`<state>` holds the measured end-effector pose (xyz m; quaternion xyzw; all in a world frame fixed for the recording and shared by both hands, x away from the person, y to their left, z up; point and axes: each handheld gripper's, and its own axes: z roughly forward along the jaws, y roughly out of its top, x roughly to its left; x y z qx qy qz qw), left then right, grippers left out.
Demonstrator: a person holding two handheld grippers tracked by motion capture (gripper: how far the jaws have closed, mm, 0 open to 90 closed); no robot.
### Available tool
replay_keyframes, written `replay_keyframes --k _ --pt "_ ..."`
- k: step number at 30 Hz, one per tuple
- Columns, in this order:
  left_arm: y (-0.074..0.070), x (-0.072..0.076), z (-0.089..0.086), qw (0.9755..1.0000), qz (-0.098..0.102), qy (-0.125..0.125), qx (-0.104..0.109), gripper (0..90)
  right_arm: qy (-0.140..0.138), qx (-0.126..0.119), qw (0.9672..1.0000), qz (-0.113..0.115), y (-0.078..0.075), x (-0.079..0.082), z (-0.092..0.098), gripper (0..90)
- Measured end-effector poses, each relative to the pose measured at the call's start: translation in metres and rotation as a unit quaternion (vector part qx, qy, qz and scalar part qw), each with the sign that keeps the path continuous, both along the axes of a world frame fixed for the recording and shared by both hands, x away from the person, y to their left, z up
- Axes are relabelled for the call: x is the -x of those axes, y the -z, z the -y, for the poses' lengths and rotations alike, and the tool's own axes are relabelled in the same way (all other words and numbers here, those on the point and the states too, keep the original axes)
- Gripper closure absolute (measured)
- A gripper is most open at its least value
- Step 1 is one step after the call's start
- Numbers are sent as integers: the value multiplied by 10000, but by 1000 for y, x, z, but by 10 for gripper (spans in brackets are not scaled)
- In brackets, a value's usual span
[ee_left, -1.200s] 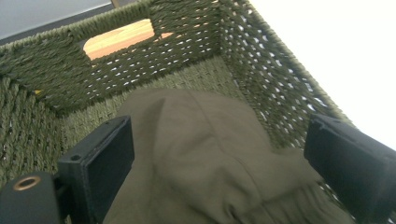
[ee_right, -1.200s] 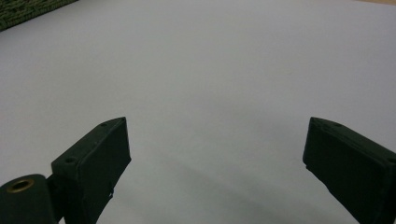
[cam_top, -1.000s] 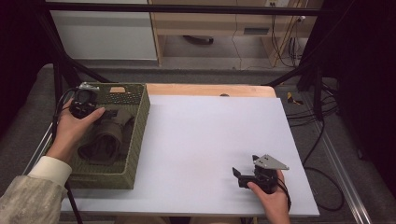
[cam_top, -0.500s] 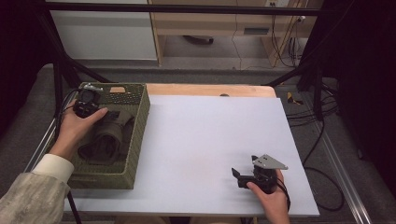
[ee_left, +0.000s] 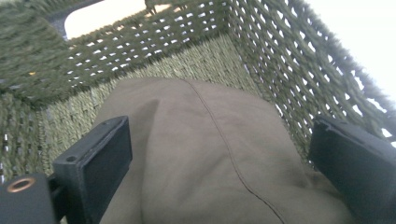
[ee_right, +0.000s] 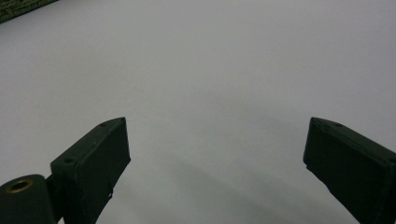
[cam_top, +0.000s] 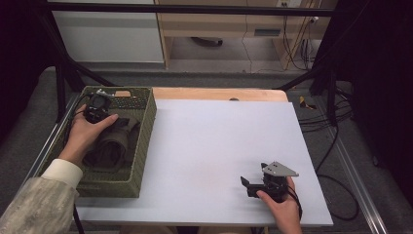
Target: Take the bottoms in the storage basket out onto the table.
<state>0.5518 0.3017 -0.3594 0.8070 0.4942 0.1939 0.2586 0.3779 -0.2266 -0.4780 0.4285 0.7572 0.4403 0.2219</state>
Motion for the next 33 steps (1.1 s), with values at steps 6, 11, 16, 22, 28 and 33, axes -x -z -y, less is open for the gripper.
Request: replay_keyframes --k 6,11,16,22,28,33 --pt "13 -6 -4 9997 -240 -67 -28 32 -63 13 10000 -40 1 0 -1 75" --pt "22 -9 -12 9995 -298 -102 -58 11 -102 25 9999 -65 1 0 -2 75" --pt "26 -8 -18 9996 -269 -102 -83 10 -149 46 9999 -67 2 -1 -3 75" --pt "34 -7 -25 9995 -232 -152 -170 5 -186 74 9998 -99 2 0 -5 75" --pt "41 -7 -27 9993 -178 -215 -253 1 -217 86 9997 -102 3 0 -6 75" --pt "48 -5 -29 9993 -148 -221 -259 0 -243 102 9996 -116 3 0 -7 75"
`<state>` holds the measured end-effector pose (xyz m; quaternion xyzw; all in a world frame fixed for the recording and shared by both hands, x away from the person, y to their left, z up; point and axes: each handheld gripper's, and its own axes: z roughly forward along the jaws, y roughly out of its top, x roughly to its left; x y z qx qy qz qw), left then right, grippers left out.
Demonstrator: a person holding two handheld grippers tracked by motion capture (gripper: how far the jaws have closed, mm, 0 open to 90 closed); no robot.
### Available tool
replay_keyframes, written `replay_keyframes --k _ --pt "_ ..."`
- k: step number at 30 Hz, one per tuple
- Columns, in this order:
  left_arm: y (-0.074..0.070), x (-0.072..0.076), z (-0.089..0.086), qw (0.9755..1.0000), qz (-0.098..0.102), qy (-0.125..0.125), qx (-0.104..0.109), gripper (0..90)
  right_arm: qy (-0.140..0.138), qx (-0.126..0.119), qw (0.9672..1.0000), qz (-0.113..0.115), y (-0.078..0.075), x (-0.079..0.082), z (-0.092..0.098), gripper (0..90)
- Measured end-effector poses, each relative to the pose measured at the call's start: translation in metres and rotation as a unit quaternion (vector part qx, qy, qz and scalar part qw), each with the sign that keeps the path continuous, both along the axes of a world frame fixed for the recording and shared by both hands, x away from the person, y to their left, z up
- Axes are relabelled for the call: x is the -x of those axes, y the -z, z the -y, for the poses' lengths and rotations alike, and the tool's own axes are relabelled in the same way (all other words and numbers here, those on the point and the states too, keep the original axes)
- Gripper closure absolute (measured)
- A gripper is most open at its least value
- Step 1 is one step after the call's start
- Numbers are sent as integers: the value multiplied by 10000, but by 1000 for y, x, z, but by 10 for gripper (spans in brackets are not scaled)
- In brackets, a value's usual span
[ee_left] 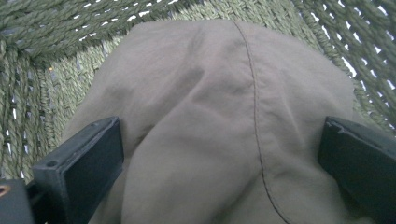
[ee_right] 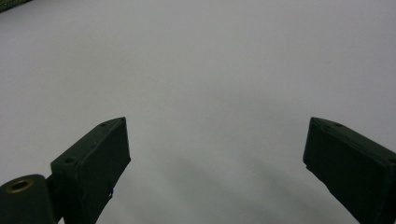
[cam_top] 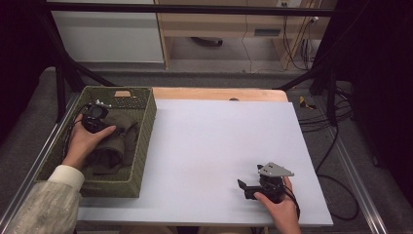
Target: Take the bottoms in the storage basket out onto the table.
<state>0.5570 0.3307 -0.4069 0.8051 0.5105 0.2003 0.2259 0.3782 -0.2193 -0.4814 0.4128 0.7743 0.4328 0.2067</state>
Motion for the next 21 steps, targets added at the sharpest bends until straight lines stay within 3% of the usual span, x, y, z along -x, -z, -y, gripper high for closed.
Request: replay_keyframes --k 6,14,21 --pt "10 4 -3 9999 60 7 122 0 -51 42 10000 -28 1 0 -1 75" --pt "17 10 1 9997 213 -76 118 0 -55 49 10000 -40 1 0 -2 75" --pt "25 15 6 9994 256 -224 -42 0 -60 53 10000 -53 1 0 -3 75"
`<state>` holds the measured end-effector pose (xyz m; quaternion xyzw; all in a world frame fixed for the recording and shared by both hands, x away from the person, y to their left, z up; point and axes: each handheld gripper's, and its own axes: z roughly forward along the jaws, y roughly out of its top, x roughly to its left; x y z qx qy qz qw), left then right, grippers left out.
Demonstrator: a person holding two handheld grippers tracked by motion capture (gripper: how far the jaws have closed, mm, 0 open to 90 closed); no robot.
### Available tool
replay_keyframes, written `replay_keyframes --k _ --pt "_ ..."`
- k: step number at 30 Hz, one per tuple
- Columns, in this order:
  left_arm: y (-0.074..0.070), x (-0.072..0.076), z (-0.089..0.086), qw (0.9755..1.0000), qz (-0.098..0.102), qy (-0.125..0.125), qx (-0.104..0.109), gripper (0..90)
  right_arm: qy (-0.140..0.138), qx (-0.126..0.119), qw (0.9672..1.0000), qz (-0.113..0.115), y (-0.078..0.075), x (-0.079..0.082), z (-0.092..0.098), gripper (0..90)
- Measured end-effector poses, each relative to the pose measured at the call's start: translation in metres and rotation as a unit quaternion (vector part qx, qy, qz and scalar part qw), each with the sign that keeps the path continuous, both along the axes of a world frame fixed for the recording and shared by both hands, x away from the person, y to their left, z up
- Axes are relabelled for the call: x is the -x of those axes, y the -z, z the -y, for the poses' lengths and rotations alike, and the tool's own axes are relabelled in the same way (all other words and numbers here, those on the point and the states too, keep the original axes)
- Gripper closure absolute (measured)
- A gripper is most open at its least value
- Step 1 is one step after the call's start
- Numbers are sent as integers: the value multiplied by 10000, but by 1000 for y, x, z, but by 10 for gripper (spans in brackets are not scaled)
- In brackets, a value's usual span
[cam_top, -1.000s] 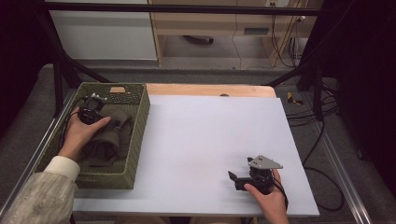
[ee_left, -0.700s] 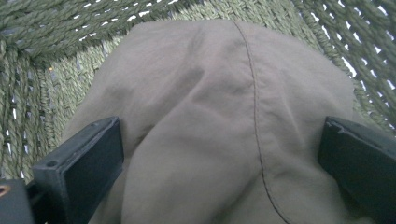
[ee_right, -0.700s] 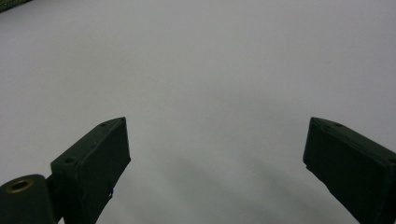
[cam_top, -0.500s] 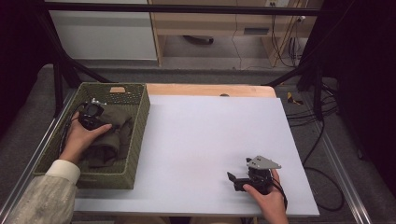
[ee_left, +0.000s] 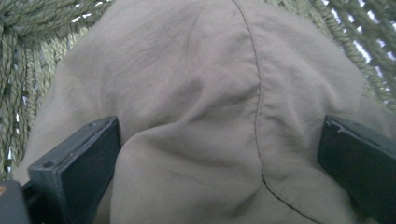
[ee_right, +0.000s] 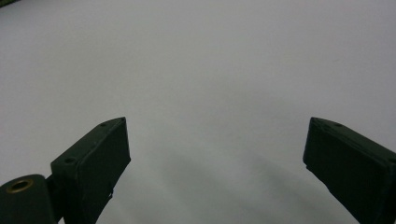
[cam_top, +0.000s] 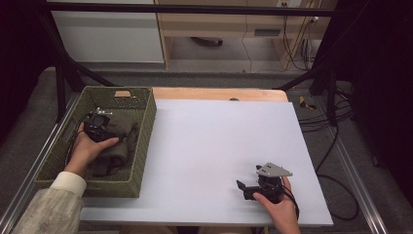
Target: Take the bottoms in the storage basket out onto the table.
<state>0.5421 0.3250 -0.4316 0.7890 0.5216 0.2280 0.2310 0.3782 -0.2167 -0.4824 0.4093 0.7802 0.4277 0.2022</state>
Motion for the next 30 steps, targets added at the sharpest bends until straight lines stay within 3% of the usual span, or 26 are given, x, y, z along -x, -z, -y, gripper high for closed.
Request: replay_keyframes --k 2,5,11,16,19,22,23,24,27,30 --pt "1 0 2 10000 -10 1 -91 11 -3 3 10000 -10 0 0 0 75" --pt "1 1 2 9999 -38 -5 -116 103 -9 -2 10000 -17 0 0 -1 75" --pt "1 1 0 9994 -326 -53 51 504 -22 21 10000 -14 0 0 -1 77" --pt "-3 2 1 9993 -379 -34 67 709 -22 11 10000 -8 0 0 -1 78" --pt "-13 6 -1 9995 -190 26 241 783 -16 10 10000 3 0 0 0 78" --pt "-26 11 -10 9973 53 19 734 805 -4 6 10000 1 -1 0 0 79" --pt "-26 11 -10 9973 53 19 734 809 -4 6 10000 1 -1 0 0 79" --pt "-36 14 -16 9949 300 24 964 810 3 8 10000 6 -1 0 0 79" --pt "-51 20 -24 9899 654 53 1258 814 7 19 10000 12 -1 0 -1 79" --pt "-60 23 -27 9878 791 47 1337 818 16 19 10000 10 -1 0 -1 80"
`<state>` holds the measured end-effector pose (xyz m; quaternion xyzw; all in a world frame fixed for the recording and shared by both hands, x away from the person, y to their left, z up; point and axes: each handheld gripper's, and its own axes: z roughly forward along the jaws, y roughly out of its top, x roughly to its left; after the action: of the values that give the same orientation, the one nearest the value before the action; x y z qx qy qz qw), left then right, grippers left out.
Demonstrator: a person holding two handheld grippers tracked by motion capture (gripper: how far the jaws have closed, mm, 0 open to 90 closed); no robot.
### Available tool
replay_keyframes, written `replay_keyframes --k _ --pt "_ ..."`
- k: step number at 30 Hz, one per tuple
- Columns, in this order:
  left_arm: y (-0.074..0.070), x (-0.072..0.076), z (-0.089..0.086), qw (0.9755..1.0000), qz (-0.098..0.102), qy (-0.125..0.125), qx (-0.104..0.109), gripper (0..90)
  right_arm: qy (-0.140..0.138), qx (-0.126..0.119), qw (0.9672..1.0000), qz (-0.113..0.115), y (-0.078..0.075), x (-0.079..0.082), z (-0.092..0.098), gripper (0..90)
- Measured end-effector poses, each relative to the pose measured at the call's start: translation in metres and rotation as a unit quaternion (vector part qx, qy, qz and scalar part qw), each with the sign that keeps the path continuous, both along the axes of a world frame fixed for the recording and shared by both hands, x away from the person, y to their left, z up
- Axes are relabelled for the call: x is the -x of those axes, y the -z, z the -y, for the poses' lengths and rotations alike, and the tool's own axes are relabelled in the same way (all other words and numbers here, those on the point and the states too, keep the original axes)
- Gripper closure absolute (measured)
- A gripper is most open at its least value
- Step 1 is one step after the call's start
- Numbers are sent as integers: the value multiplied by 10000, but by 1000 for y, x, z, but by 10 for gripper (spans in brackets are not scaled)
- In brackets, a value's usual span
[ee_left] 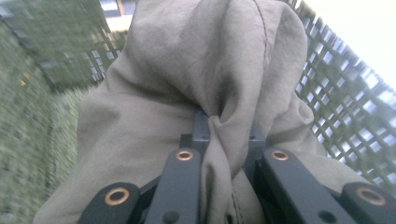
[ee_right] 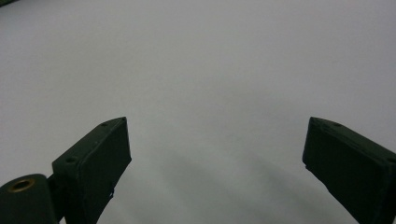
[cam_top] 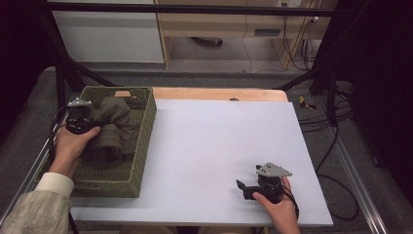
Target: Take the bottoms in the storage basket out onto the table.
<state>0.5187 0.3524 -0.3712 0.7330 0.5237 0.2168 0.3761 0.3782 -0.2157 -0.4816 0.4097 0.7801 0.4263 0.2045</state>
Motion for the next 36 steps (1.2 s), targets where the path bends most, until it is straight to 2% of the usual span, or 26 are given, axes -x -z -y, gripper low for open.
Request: replay_keyframes --k 1,4,7,8,10,12,18,19,22,25,29,33,36 --pt "-10 2 -3 9999 131 8 44 818 4 1 10000 2 0 0 0 80" --pt "-25 5 -4 9995 286 -17 134 819 13 -10 10000 20 0 0 0 80" --pt "-35 6 -4 9989 414 -31 231 819 25 -18 10000 46 -1 0 2 80" --pt "-35 6 -4 9989 414 -31 231 819 39 -25 10000 43 -1 0 2 80" --pt "-45 6 -4 9986 495 -31 202 819 50 -35 10000 47 -1 0 2 80" --pt "-46 6 -4 9986 496 -21 170 819 56 -32 10000 58 -1 0 2 80" --pt "-50 7 -3 9977 547 -22 408 819 82 -33 9999 62 -1 0 3 80" --pt "-51 7 -2 9971 568 0 513 819 85 -30 9999 64 -1 0 3 80" --pt "-53 8 -2 9963 604 12 614 818 92 -27 9999 76 -1 0 3 80" --pt "-58 8 -1 9940 672 46 859 818 103 -24 9999 88 -1 0 4 80" --pt "-63 9 1 9934 669 99 930 819 131 -28 9999 78 -2 0 5 75" --pt "-68 10 0 9913 728 76 1092 819 162 -27 9998 100 -2 -1 6 72" --pt "-71 11 0 9908 744 82 1127 819 179 -36 9998 104 -2 0 6 72"
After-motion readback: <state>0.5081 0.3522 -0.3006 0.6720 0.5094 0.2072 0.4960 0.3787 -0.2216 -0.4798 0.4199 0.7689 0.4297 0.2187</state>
